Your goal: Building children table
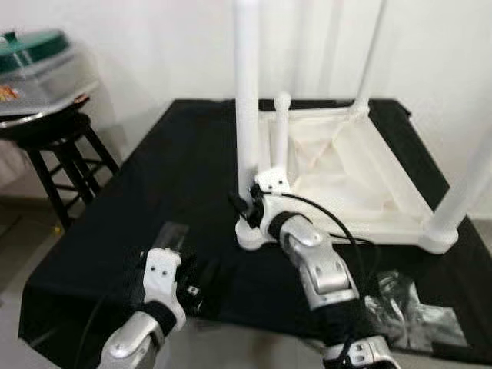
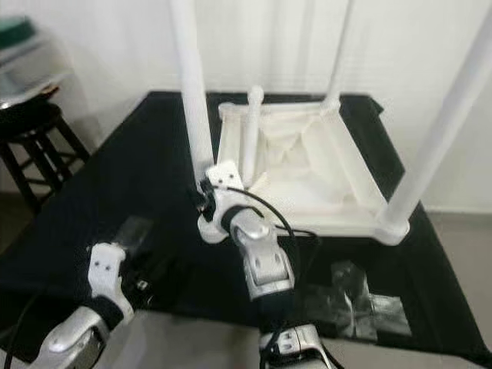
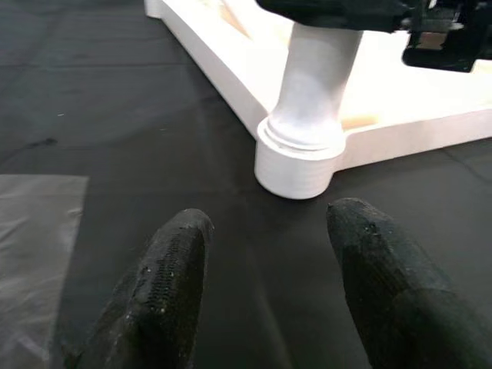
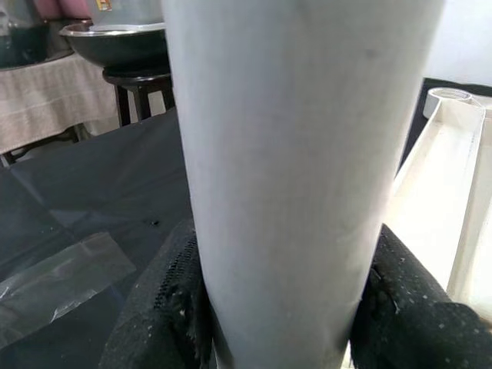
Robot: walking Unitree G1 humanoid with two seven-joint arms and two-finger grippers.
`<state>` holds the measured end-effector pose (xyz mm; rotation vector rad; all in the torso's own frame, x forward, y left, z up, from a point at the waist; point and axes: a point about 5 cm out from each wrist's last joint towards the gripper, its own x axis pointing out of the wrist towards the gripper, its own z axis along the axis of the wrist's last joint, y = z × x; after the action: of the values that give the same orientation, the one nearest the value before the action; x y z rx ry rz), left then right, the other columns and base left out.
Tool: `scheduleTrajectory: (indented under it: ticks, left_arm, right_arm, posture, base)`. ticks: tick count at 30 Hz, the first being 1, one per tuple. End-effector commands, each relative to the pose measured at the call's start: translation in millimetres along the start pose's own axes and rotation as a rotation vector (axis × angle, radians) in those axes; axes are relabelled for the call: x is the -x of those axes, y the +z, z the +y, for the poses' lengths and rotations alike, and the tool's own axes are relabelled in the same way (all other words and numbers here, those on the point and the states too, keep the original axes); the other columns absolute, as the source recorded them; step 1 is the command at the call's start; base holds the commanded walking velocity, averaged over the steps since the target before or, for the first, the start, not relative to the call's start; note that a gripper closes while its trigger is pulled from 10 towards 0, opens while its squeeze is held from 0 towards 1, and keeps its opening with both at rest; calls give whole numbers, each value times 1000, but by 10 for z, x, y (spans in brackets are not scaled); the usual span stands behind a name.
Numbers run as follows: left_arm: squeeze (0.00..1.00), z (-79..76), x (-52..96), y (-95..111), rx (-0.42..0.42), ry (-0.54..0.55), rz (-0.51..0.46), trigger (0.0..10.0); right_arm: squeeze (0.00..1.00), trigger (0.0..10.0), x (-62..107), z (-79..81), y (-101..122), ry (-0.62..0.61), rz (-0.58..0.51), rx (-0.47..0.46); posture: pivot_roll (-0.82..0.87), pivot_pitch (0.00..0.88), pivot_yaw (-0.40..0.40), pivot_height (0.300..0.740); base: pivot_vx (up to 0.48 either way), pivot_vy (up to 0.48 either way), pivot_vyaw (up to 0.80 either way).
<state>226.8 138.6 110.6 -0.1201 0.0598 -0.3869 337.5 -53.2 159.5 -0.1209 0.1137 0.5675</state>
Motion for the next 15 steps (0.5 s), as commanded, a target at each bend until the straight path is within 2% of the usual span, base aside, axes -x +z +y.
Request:
scheduleTrajectory:
  ticks: [1, 2, 3, 4, 5, 6, 8, 9, 10, 13, 14, 15]
  left_arm:
    - [0, 17, 10, -16, -15, 5, 10, 10000]
    - [0, 17, 10, -16, -15, 5, 10, 10000]
    - [0, 18, 9, -16, -18, 12, 8, 10000]
    - [0, 18, 9, -16, -22, 18, 6, 10000]
    - [0, 18, 9, -16, -22, 18, 6, 10000]
    - [0, 15, 6, -17, -27, 21, 6, 10000]
    - [0, 14, 4, -18, -28, 21, 7, 10000]
    - [0, 13, 0, -20, -28, 19, 8, 10000]
    - [0, 13, 0, -20, -28, 19, 8, 10000]
    - [0, 10, -11, -28, -25, 16, 11, 10000]
    - [0, 9, -19, -32, -24, 14, 11, 10000]
    - [0, 9, -19, -32, -24, 14, 11, 10000]
  right_arm:
    - [0, 0, -112, 158, -295, 55, 133, -51]
    - [0, 0, -112, 158, -295, 55, 133, -51]
    - [0, 4745, -169, 132, -238, 46, 106, -67]
    - [0, 10000, -194, 133, -156, 42, 66, -82]
    - [0, 10000, -194, 133, -156, 42, 66, -82]
    - [1000, 10000, -199, 130, 45, 83, -36, -89]
    - [1000, 10000, -188, 136, 117, 112, -68, -82]
    - [1000, 10000, -192, 135, 209, 200, -102, -76]
    - [1000, 10000, -192, 135, 209, 200, -102, -76]
    - [1000, 10000, -169, 75, 395, 432, -137, -28]
    - [843, 10000, -182, -4, 417, 557, -101, 60]
    - [843, 10000, -182, -4, 417, 557, -101, 60]
  posture:
    - [-11, 87, 40, 740]
    - [-11, 87, 40, 740]
    - [-7, 84, 38, 740]
    - [-7, 81, 39, 740]
    - [-7, 81, 39, 740]
    - [-5, 80, 40, 740]
    - [-5, 80, 40, 740]
    - [-7, 75, 42, 740]
    - [-7, 75, 42, 740]
    - [-8, 70, 44, 740]
    - [-5, 66, 41, 740]
    - [-5, 66, 41, 740]
  base:
    - [0, 0, 0]
    - [0, 0, 0]
    - [0, 0, 0]
    - [0, 0, 0]
    - [0, 0, 0]
    - [0, 0, 0]
    - [0, 0, 0]
    - [0, 0, 0]
    - [0, 0, 0]
    - [0, 0, 0]
    - [0, 0, 0]
    - [0, 0, 0]
